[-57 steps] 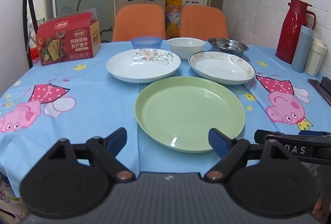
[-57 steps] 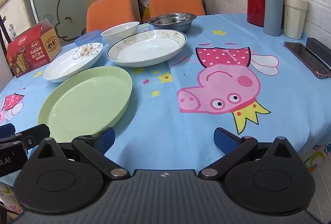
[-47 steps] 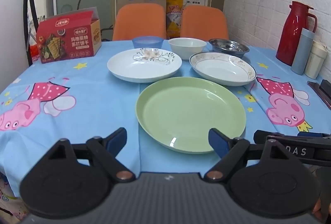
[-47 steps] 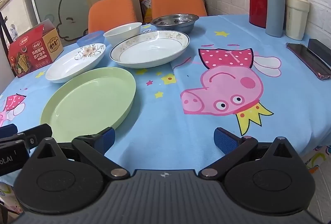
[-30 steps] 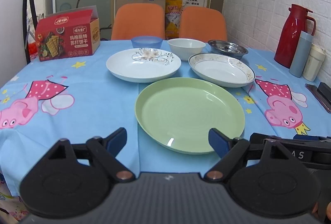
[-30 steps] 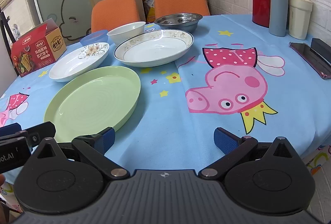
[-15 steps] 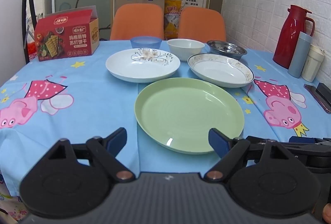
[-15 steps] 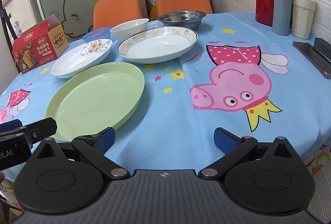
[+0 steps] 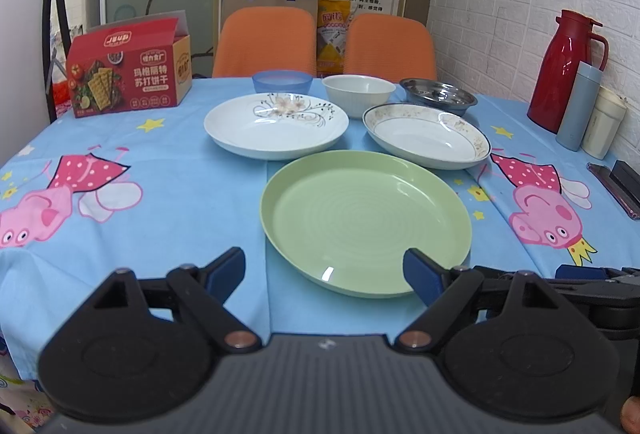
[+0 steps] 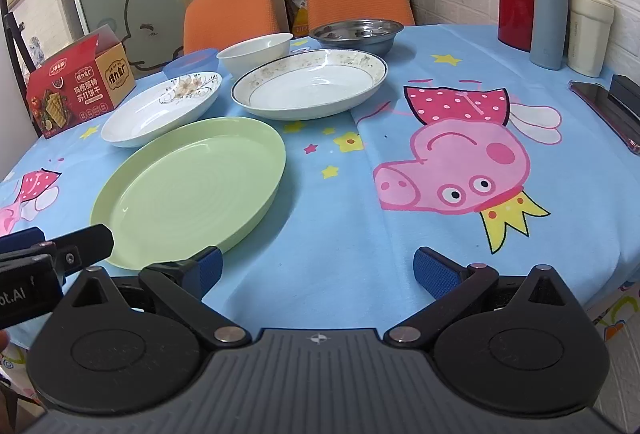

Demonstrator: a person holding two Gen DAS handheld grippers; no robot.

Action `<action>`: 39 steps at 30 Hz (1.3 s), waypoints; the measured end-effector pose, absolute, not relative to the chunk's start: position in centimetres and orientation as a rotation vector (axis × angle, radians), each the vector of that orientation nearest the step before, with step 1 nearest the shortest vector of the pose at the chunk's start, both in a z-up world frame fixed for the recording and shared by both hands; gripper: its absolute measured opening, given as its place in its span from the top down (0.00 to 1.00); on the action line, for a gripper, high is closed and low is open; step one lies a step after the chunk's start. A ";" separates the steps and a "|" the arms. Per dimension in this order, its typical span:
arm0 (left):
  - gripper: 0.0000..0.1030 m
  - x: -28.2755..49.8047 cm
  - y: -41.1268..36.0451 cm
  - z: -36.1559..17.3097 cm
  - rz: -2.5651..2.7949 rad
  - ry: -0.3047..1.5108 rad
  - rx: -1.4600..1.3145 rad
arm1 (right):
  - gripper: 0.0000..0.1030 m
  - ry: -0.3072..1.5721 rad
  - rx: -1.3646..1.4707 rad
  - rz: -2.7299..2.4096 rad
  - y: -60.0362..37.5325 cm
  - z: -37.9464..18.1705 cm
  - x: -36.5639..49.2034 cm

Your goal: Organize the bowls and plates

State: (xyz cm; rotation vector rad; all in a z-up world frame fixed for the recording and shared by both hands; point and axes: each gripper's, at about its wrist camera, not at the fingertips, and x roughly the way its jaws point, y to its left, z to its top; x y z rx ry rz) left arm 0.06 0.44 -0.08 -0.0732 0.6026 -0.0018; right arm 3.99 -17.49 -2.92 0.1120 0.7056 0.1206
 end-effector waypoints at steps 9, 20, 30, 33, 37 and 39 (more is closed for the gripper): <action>0.17 0.1 0.5 -0.1 -0.005 0.603 -0.074 | 0.00 0.705 0.113 0.120 -17.4 -2.9 4.0; 0.17 0.4 0.8 -0.2 -0.005 0.608 -0.081 | 0.00 0.708 0.112 0.120 -17.1 -3.0 4.2; 0.17 2.4 2.5 -0.6 0.011 0.636 -0.109 | 0.00 0.704 0.132 0.122 -16.9 -2.6 5.7; 0.17 3.4 2.8 -0.6 0.022 0.651 -0.112 | 0.00 0.693 0.123 0.124 -16.8 -1.9 6.2; 0.17 4.4 3.3 -0.4 0.038 0.676 -0.106 | 0.00 0.703 0.110 0.129 -16.5 -1.3 7.1; 0.17 4.6 3.6 -0.1 0.051 0.693 -0.089 | 0.00 0.725 0.095 0.131 -16.2 -1.1 7.4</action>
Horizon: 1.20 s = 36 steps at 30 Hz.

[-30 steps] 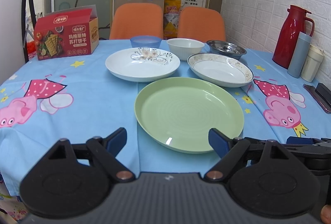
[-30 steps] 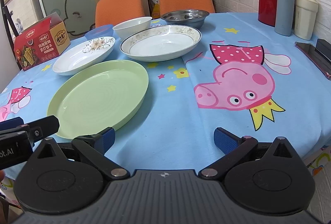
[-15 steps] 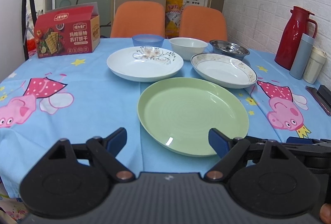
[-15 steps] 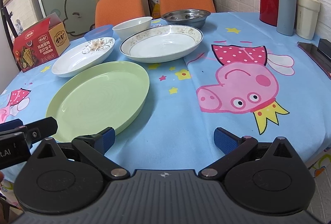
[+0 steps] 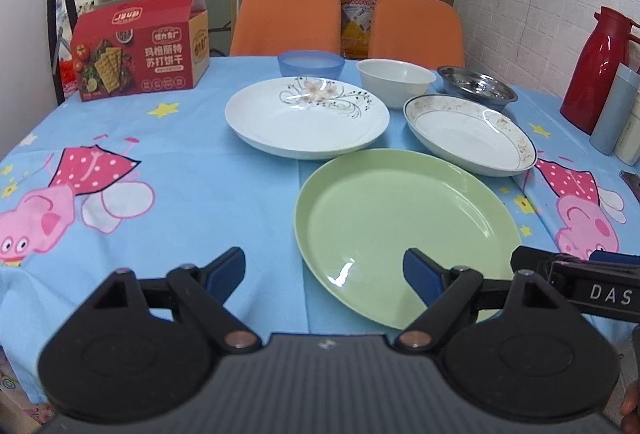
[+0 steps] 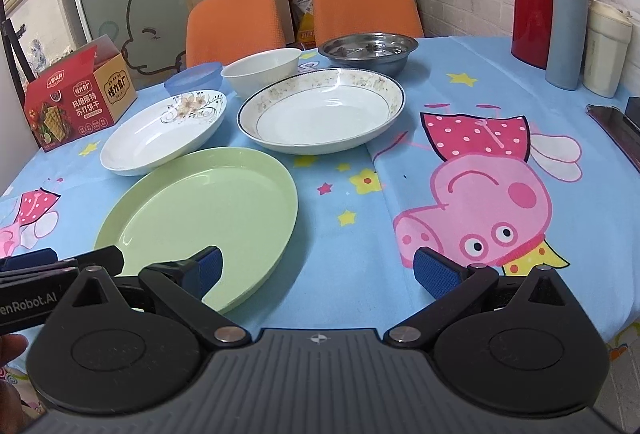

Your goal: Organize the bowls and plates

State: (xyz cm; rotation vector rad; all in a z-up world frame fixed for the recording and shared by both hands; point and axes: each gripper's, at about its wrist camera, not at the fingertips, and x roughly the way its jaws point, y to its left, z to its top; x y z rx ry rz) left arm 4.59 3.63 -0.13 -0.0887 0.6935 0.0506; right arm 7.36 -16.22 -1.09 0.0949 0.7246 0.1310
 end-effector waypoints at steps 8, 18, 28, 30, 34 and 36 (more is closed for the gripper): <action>0.17 7.0 5.7 0.5 0.103 0.731 -0.081 | 0.00 0.785 0.039 0.173 -15.0 -1.2 9.8; 0.17 11.1 5.1 -2.0 0.080 0.842 -0.074 | 0.00 0.822 -0.034 0.227 -13.2 -3.0 11.7; 0.17 11.5 4.8 -2.2 0.034 0.820 -0.019 | 0.00 0.687 -0.071 0.314 -13.8 -3.9 10.9; 0.17 11.7 4.9 -2.1 0.029 0.830 -0.023 | 0.00 0.710 -0.029 0.319 -13.6 -3.4 11.4; 0.18 11.9 5.0 -2.2 0.000 0.840 -0.041 | 0.00 0.697 0.001 0.391 -12.9 -3.5 11.3; 0.19 11.7 5.0 -2.2 -0.005 0.831 -0.044 | 0.00 0.669 -0.071 0.367 -12.3 -3.8 11.0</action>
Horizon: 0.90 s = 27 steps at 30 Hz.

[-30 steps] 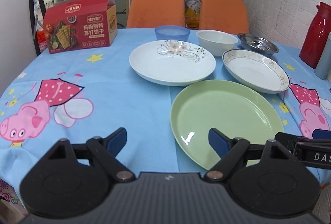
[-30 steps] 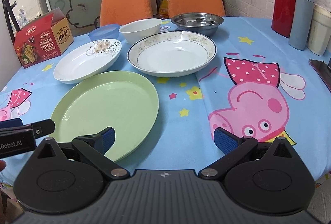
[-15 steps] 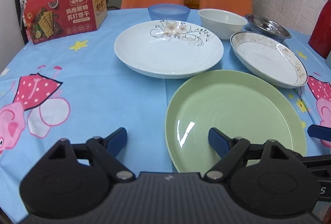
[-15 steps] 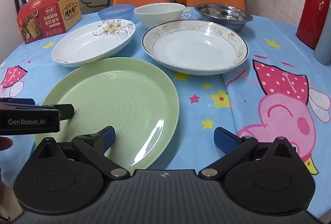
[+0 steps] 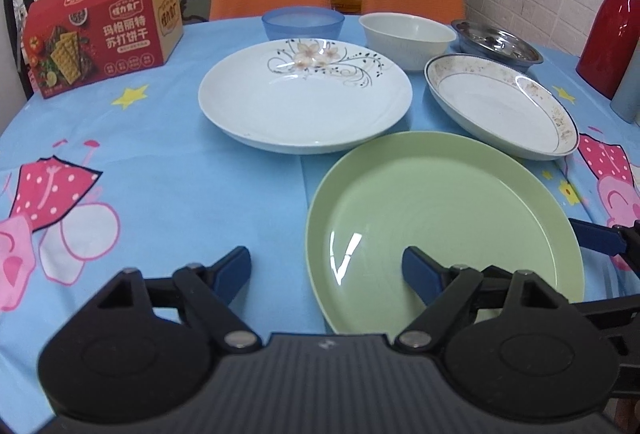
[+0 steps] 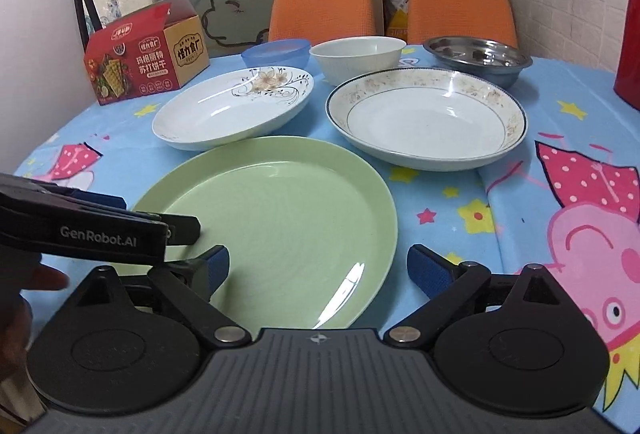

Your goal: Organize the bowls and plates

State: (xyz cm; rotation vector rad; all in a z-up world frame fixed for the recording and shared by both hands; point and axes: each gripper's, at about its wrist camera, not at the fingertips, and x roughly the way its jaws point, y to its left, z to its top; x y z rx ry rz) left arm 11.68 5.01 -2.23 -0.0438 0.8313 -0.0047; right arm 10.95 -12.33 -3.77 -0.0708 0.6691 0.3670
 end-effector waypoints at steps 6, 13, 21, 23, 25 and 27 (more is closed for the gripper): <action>0.45 11.3 3.7 -1.8 -0.031 0.816 -0.032 | 0.09 0.635 -0.043 0.338 -12.9 -3.6 10.8; 0.43 11.4 3.8 -1.8 -0.026 0.835 -0.035 | 0.17 0.624 0.012 0.342 -13.9 -3.7 10.8; 0.45 11.6 4.0 -1.8 -0.034 0.834 -0.035 | 0.00 0.668 -0.073 0.412 -11.9 -3.8 11.1; 0.45 11.5 3.8 -1.9 -0.031 0.824 -0.026 | 0.00 0.657 -0.078 0.410 -11.6 -4.1 10.9; 0.45 11.4 3.7 -1.9 -0.026 0.820 -0.023 | 0.00 0.641 -0.067 0.394 -11.6 -4.2 10.8; 0.48 11.4 3.6 -1.8 -0.026 0.819 -0.021 | 0.00 0.619 -0.056 0.359 -11.7 -4.2 10.7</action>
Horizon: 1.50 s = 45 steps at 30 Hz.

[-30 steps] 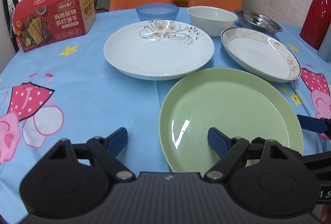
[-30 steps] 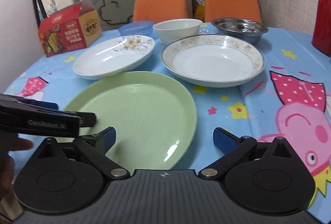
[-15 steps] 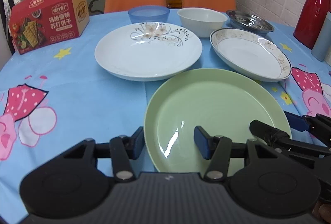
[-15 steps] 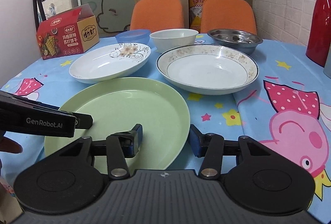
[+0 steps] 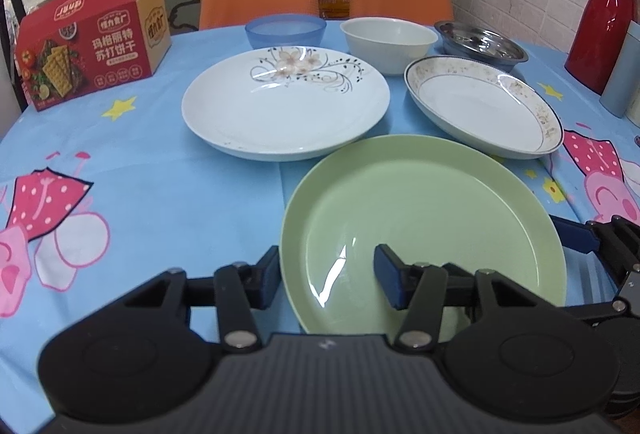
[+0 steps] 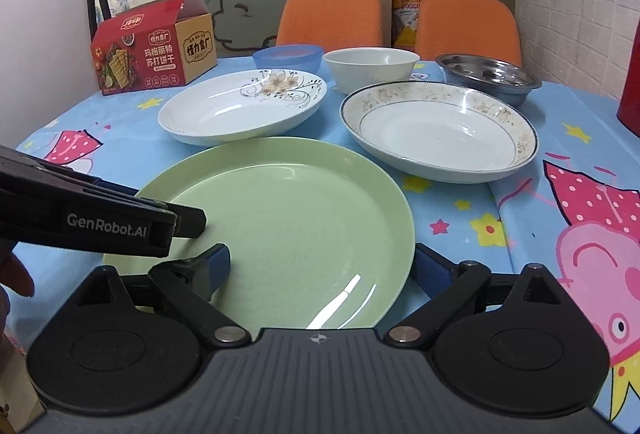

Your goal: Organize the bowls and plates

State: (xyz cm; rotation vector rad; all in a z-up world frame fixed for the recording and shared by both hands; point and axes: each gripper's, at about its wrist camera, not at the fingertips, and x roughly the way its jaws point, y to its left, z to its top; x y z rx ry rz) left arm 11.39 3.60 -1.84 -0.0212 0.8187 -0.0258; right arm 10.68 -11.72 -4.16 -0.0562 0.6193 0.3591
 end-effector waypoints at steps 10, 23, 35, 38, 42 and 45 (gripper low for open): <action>0.69 10.1 4.3 -0.4 0.023 0.800 0.004 | 0.30 0.615 -0.009 0.317 -12.1 -2.6 9.7; 0.72 7.9 12.7 -1.3 0.206 0.817 -0.025 | 0.30 0.603 -0.056 0.511 -4.1 -2.7 9.2; 0.46 7.0 13.7 0.0 0.142 0.708 -0.115 | 0.00 0.613 0.088 0.463 -7.9 -1.8 10.1; 0.39 7.2 14.2 0.9 0.104 0.693 -0.176 | 0.00 0.619 0.106 0.427 -8.8 -1.6 10.4; 0.14 7.7 14.7 1.8 0.025 0.667 -0.301 | 0.00 0.654 0.113 0.386 -9.3 -1.7 10.8; 0.13 8.0 14.0 2.8 0.041 0.631 -0.257 | 0.00 0.657 0.122 0.379 -9.8 -1.6 11.0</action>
